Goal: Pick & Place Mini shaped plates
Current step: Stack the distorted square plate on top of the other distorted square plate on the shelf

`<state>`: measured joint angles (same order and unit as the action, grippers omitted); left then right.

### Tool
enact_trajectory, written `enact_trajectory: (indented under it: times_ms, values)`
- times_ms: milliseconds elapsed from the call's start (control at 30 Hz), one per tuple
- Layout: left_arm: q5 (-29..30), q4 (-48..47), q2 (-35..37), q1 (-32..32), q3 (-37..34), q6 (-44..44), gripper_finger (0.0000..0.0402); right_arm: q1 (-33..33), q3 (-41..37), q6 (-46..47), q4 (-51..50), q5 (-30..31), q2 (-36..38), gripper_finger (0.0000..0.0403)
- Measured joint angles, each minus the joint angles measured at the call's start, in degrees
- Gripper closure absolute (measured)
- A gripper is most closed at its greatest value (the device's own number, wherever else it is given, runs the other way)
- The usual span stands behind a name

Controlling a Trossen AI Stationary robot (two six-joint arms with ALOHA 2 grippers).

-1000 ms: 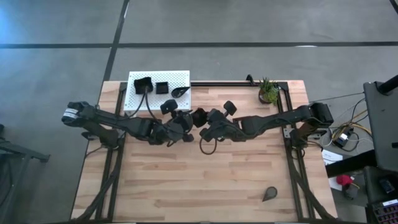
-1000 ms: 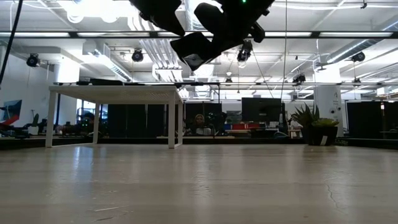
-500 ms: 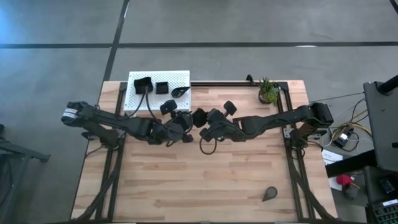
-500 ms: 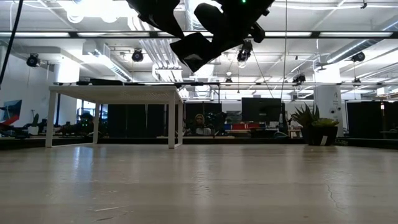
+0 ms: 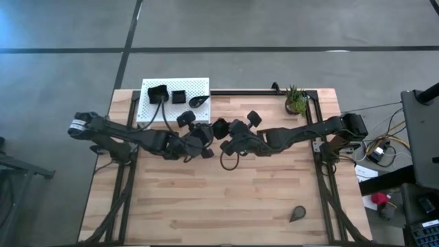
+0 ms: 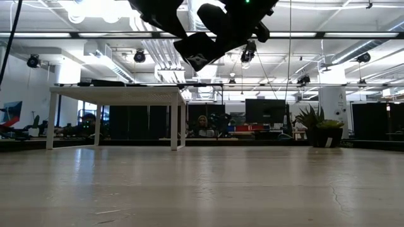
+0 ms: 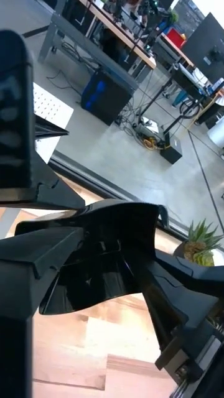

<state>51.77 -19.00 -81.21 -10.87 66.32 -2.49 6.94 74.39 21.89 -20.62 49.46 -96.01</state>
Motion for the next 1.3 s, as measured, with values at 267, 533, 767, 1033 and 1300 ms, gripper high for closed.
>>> enact_trajectory:
  times_ms: [267, 533, 767, 1033, 1300]
  values:
    - [2.05, 0.04, -0.53, 0.73, -0.04, 1.01, 0.0349, 0.17, 0.00, -0.04, 0.05, 0.11, 0.00, 0.0394]
    - [-1.10, -0.30, -0.53, 1.53, -0.07, 1.93, 0.0349, 0.45, 0.00, -1.09, 0.47, 0.26, 0.00, 0.0394]
    - [-1.34, -0.37, -0.53, 2.24, -0.15, 1.89, 0.0349, 0.45, 0.00, -1.50, 1.02, 0.24, 0.00, 0.0394]
    - [-1.36, -0.96, -0.53, 2.67, -0.15, 1.08, 0.0397, 0.43, 0.00, -2.64, 2.78, 0.09, 0.09, 0.0394]
    - [-1.36, -1.57, -0.53, 2.64, -0.15, 1.12, 0.0401, 0.39, 0.09, -3.06, 2.60, -0.98, 0.26, 0.0393]
